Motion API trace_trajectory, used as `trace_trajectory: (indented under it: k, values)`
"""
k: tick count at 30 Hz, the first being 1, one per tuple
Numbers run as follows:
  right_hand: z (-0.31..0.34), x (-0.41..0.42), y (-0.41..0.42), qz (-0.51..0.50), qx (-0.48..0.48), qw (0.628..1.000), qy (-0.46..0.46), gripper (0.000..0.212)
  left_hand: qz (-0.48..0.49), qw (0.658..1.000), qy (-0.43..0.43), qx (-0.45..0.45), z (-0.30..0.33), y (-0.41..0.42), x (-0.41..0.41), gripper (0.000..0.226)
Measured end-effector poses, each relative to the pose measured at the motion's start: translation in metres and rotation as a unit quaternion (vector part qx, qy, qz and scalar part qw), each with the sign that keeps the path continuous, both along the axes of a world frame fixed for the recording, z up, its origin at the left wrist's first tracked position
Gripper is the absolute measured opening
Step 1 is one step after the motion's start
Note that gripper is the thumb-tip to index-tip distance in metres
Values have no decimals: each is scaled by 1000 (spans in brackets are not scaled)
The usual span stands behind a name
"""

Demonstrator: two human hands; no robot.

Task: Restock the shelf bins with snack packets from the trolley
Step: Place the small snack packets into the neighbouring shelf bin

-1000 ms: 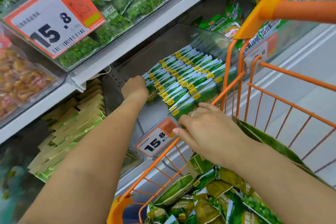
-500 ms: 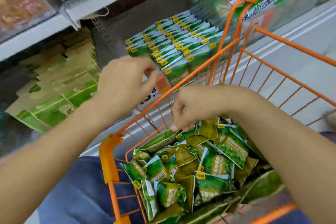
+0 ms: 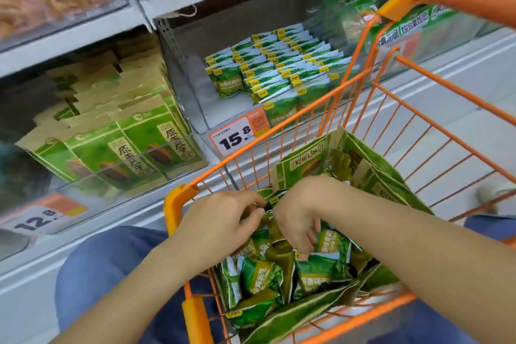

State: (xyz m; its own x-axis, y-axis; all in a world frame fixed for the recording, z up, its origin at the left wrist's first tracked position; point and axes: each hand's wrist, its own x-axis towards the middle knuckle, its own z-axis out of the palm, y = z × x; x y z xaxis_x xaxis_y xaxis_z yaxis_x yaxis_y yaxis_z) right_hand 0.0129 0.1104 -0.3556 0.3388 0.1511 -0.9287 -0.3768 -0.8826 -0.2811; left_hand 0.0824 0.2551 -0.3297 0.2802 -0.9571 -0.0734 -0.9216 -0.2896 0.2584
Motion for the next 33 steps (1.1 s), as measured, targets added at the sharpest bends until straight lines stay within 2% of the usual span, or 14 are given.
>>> trace_trajectory:
  k: [3,5,7,8,10,12,14,15,18,19,23,27,30,33]
  values:
    - [18,-3,-10,-60,42,992,-103,15,72,992,101,-19,-3,0,7,17]
    - [37,-8,-27,-144,77,970,-181,6,148,966,199,-78,0,-1,8,20]
    - [51,-16,-42,-232,126,929,-261,9,203,919,320,-110,8,-4,7,25]
    - [55,-18,-47,-266,145,904,-302,9,213,899,369,-99,12,-6,6,30]
    - [61,-22,-49,-304,166,861,-374,7,201,881,424,-58,16,-9,4,38]
    - [62,-22,-46,-329,173,824,-428,6,193,875,442,-37,18,-12,0,46]
    - [65,-21,-41,-350,173,792,-470,14,207,861,459,-65,18,-18,-2,58]
    - [68,-22,-40,-361,174,781,-480,18,220,850,469,-95,18,-20,-2,56]
    - [73,-25,-38,-392,200,777,-451,32,246,815,482,-210,23,-26,-2,19]
    - [74,-25,-38,-401,210,771,-448,34,246,805,484,-240,25,-28,-2,15]
    - [77,-23,-40,-486,262,690,-468,36,254,745,522,-329,31,-31,-6,26]
    - [81,-27,-39,-457,253,731,-440,26,276,716,524,-370,34,-35,-3,29]
    - [78,-24,-35,-477,274,695,-463,19,271,700,541,-378,38,-37,-4,22]
    - [77,-23,-35,-501,306,664,-463,16,255,707,536,-386,41,-38,-4,28]
